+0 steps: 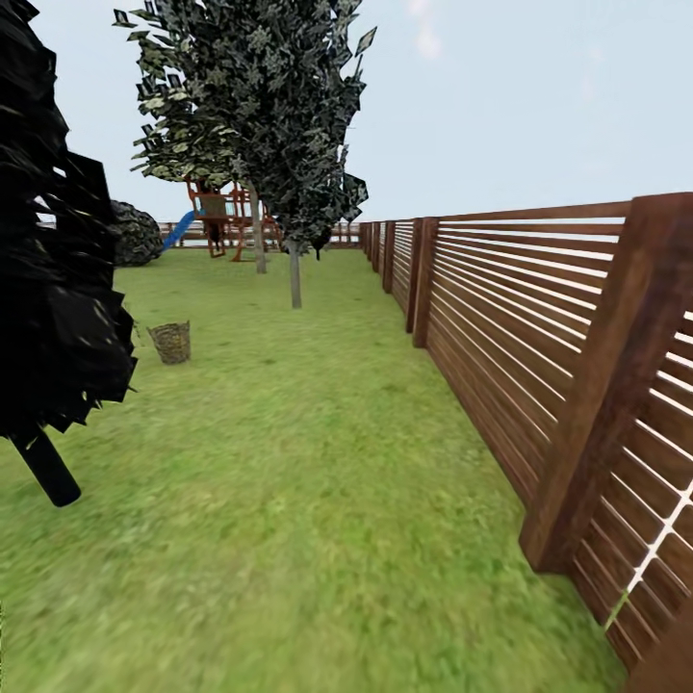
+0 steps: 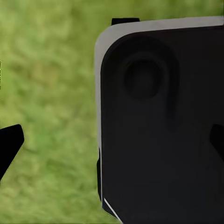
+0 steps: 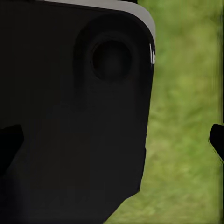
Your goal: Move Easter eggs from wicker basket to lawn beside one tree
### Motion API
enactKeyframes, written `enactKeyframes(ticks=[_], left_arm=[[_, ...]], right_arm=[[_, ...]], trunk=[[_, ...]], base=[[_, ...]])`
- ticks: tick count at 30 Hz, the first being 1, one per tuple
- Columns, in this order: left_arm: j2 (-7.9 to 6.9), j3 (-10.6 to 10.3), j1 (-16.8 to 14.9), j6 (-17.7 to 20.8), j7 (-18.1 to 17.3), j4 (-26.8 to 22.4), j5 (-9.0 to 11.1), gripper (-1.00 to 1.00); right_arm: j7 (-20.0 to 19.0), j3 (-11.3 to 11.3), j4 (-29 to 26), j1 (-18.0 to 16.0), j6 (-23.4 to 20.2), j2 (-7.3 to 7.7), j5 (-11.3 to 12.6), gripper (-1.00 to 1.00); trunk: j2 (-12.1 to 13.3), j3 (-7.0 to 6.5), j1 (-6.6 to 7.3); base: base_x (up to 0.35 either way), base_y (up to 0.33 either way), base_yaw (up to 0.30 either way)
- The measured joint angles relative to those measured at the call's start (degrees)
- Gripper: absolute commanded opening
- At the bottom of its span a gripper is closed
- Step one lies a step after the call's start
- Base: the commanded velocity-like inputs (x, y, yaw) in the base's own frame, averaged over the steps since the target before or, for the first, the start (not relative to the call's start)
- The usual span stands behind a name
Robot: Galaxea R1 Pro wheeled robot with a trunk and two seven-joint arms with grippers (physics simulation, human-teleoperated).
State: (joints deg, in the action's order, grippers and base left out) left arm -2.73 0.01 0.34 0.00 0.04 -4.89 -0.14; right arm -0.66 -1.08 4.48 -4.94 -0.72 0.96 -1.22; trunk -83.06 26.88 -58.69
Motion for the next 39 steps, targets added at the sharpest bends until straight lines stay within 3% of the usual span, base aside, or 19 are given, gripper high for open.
enactKeyframes(ticks=[8, 32, 39], left_arm=[[-0.05, 0.0, 0.0, 0.0, -0.03, 0.0, 0.01, 1.0], [-0.07, 0.05, 0.03, 0.0, -0.03, 0.0, 0.06, 1.0], [-0.05, 0.07, -0.01, 0.0, -0.04, -0.01, 0.06, 1.0]], right_arm=[[0.03, -0.03, 0.0, 0.0, 0.0, 0.0, 0.04, 1.0], [-0.05, -0.12, 0.0, 0.0, 0.0, 0.06, -0.29, 1.0], [-0.05, -0.12, 0.0, 0.02, -0.07, 0.03, -0.29, 1.0]], trunk=[[0.0, 0.0, 0.0], [0.0, 0.0, 0.0], [0.0, 0.0, 0.0]], base=[[0.33, -0.002, 0.191], [0.33, 0.0, 0.009], [0.33, 0.0, 0.193]])
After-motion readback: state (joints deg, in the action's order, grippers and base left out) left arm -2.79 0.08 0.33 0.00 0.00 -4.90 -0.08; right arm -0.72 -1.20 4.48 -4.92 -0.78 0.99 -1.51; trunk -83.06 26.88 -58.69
